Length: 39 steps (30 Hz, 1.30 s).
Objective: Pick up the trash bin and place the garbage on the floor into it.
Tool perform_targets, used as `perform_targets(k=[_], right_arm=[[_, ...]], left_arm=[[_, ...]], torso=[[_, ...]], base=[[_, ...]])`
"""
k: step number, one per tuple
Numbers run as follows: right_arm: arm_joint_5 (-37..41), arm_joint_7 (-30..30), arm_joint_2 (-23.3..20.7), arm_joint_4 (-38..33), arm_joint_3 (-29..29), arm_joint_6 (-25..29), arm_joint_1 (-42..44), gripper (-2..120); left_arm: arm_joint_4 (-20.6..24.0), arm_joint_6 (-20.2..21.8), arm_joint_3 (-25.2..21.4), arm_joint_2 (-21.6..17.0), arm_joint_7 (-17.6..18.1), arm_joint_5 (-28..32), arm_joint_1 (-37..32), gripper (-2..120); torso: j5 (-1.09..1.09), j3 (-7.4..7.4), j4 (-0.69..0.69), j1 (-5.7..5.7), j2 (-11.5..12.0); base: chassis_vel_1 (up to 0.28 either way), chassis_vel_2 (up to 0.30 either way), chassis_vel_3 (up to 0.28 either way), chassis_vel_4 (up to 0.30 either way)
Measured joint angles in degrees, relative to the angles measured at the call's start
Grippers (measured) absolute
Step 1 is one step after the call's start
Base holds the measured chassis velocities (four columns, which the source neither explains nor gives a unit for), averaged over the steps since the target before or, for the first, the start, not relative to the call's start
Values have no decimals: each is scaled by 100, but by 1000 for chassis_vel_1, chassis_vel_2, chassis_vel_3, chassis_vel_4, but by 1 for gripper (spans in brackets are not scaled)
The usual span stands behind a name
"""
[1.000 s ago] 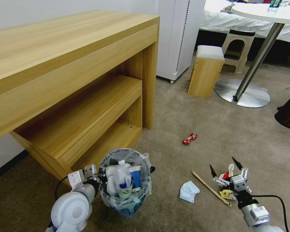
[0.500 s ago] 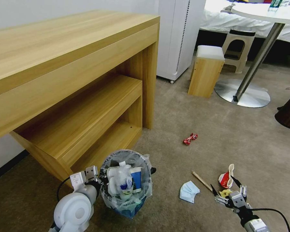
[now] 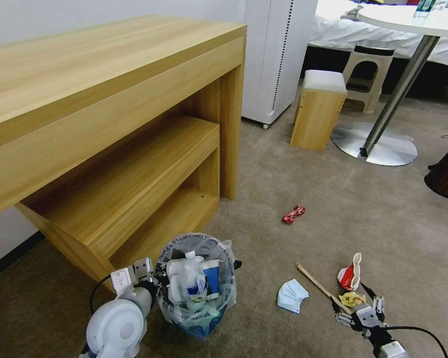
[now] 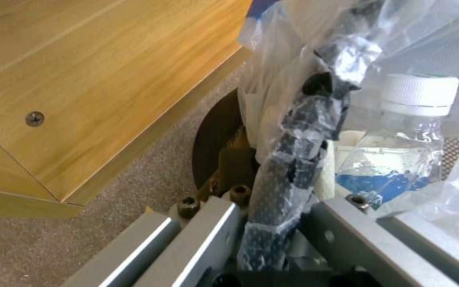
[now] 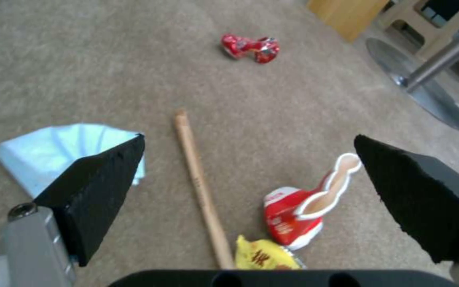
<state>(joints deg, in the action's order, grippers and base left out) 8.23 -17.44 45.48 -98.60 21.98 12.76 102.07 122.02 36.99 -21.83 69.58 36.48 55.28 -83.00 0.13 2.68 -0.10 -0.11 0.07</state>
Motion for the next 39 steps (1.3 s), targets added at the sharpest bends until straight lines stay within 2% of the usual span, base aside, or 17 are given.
perform_targets(k=[11, 16, 25, 34, 39], right_arm=[[-93, -97, -223, -80, -681, 86, -186, 100], [-142, -62, -590, 51, -885, 251, -276, 100], [-111, -177, -801, 20, -1113, 205, -426, 100], [-1, -265, -1472, 199, -1682, 184, -876, 100], [63, -239, -1518, 414, -1989, 261, -1241, 100]], left_arm=[[33, -3, -21, 90, -21, -109, -59, 0], [13, -4, -21, 112, -7, -137, -64, 0], [-98, -4, 33, 108, 5, -137, 32, 0], [-171, -2, 24, 161, 16, -169, 41, 0], [-218, -9, 31, 203, 16, -192, 56, 0]], torso=[[0, 0, -1, 0, 0], [-1, 0, -1, 0, 0], [1, 0, -2, 0, 0], [1, 0, 0, 0, 0], [1, 0, -1, 0, 0]], base=[[0, 0, 0, 0], [0, 0, 0, 0], [0, 0, 0, 0], [0, 0, 0, 0], [0, 0, 0, 0]])
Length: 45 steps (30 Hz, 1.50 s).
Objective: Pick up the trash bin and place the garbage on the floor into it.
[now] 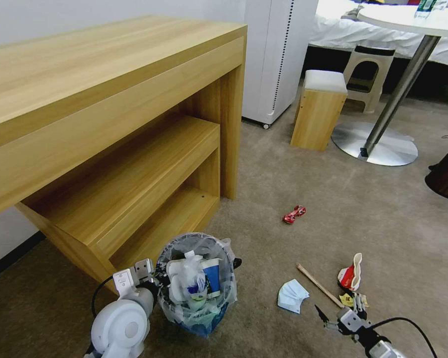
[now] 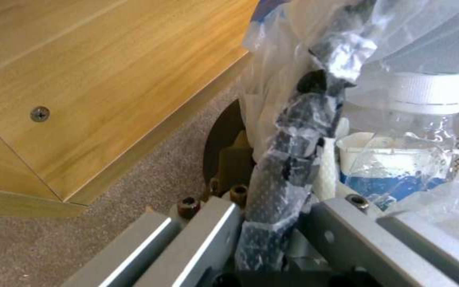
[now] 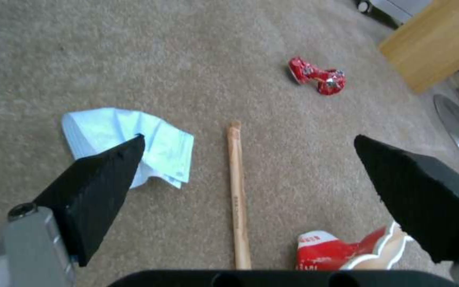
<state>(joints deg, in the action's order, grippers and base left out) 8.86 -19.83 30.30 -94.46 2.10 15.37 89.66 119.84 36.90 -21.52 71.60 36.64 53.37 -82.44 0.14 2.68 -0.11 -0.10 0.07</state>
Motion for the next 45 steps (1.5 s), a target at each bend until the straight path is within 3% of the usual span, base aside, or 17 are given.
perform_targets(k=[7, 15, 26, 45], right_arm=[[61, 66, 69, 331, -748, 80, -740, 100], [-59, 109, 170, 507, -1081, 152, -892, 100], [-366, 130, -29, 653, -1017, 312, -778, 100], [-1416, 57, 12, 1134, -558, 537, -902, 100]], left_arm=[[-39, -1, -7, 7, 30, 13, 16, 0], [-131, 1, -21, -33, 44, 51, 71, 0], [-214, 8, -4, -26, 86, 108, 154, 0], [-199, 4, 28, 108, 62, 14, 105, 0]], torso=[[0, 0, 1, 0, 0], [0, 0, 1, 0, 0], [0, 0, 1, 0, 0], [-1, 0, 1, -1, 0]], base=[[0, 0, 0, 0], [0, 0, 0, 0], [0, 0, 0, 0], [0, 0, 0, 0]])
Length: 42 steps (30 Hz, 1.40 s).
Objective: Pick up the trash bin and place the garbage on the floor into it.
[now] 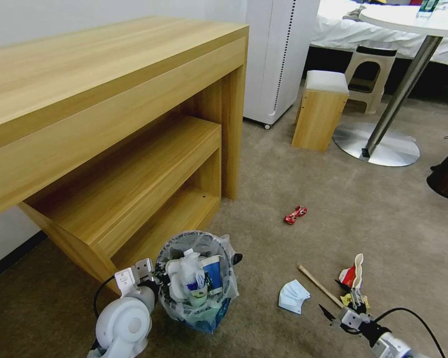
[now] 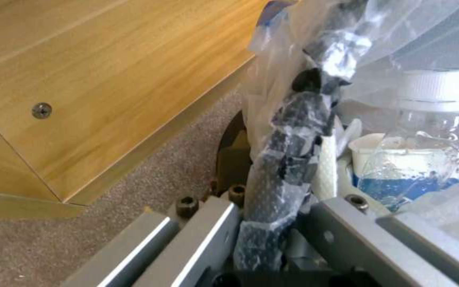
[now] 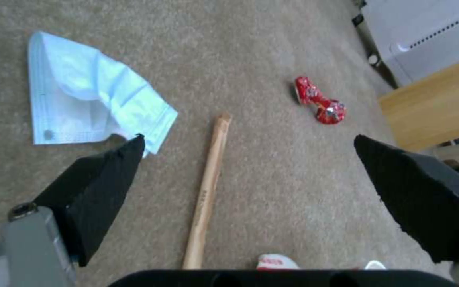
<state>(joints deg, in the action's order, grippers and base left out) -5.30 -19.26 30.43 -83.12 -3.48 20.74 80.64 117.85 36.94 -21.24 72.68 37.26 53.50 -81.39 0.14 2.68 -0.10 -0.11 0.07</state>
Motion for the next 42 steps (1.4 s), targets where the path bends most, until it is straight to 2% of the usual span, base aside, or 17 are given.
perform_targets(k=[8, 16, 29, 42], right_arm=[[-112, 28, 121, 78, -72, 87, -168, 100], [105, 180, 139, -36, -228, 371, -227, 100], [239, 478, 93, -249, -522, 537, -252, 100], [-8, 669, 137, 131, -596, 744, -264, 100]], left_arm=[[-7, -1, 23, 66, -6, -36, -2, 0], [-51, 12, 74, 96, -6, -50, 58, 0], [-49, 24, 67, 43, 10, -29, 59, 0], [-70, 30, 65, 73, 26, -10, 105, 0]], torso=[[0, 0, 0, 0, 0], [-1, 0, 0, 0, 0], [-3, 1, -1, 0, 1], [0, 1, -1, 0, 1]], base=[[0, 0, 0, 0], [0, 0, 0, 0], [0, 0, 0, 0], [0, 0, 0, 0]])
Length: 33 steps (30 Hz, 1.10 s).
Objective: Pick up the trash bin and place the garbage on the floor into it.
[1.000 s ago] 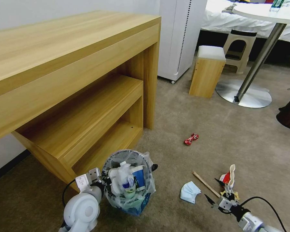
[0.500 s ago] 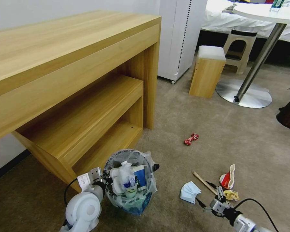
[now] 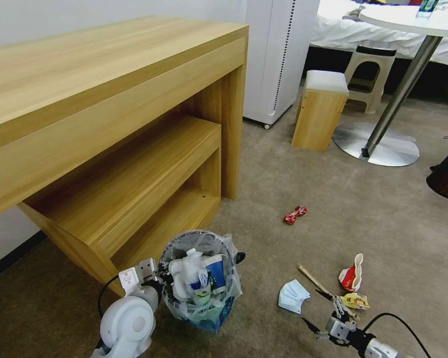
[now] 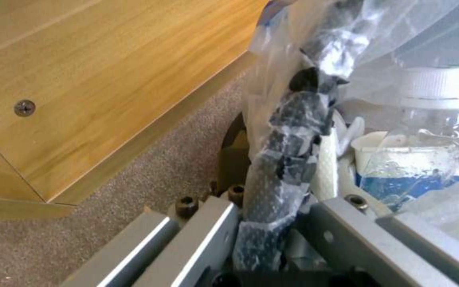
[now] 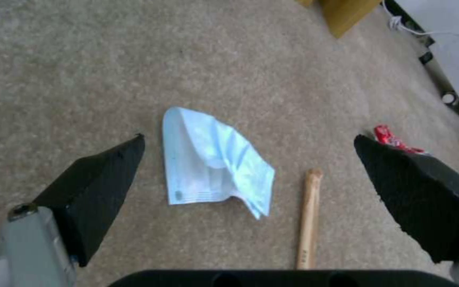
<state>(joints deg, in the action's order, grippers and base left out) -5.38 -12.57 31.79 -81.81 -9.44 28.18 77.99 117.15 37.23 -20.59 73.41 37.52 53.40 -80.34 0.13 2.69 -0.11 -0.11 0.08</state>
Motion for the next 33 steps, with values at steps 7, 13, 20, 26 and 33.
perform_targets(k=[7, 13, 20, 26, 33], right_arm=[[-36, 17, 93, 164, -56, 44, -118, 100], [-74, 31, 185, 338, -18, 75, -193, 100], [-111, 44, 298, 563, 0, 161, -342, 100], [-119, 60, 393, 735, -87, 223, -472, 100], [-201, 53, 596, 1055, -230, 341, -722, 100]], left_arm=[[-16, 1, 0, 11, 1, 16, 23, 0], [-33, 1, 13, 10, 1, 37, 50, 0], [-34, -7, 17, -8, -9, 65, 47, 0], [-12, -9, 19, -12, -3, 97, 47, 0], [9, -15, 21, 6, -2, 98, 25, 0]], torso=[[0, 0, 1, 0, 0], [1, 0, 1, 0, 0], [0, 0, 1, 0, 0], [-2, 0, 0, 0, 0], [-2, 0, 0, 0, 0]], base=[[0, 0, 0, 0], [0, 0, 0, 0], [0, 0, 0, 0], [0, 0, 0, 0], [0, 0, 0, 0]])
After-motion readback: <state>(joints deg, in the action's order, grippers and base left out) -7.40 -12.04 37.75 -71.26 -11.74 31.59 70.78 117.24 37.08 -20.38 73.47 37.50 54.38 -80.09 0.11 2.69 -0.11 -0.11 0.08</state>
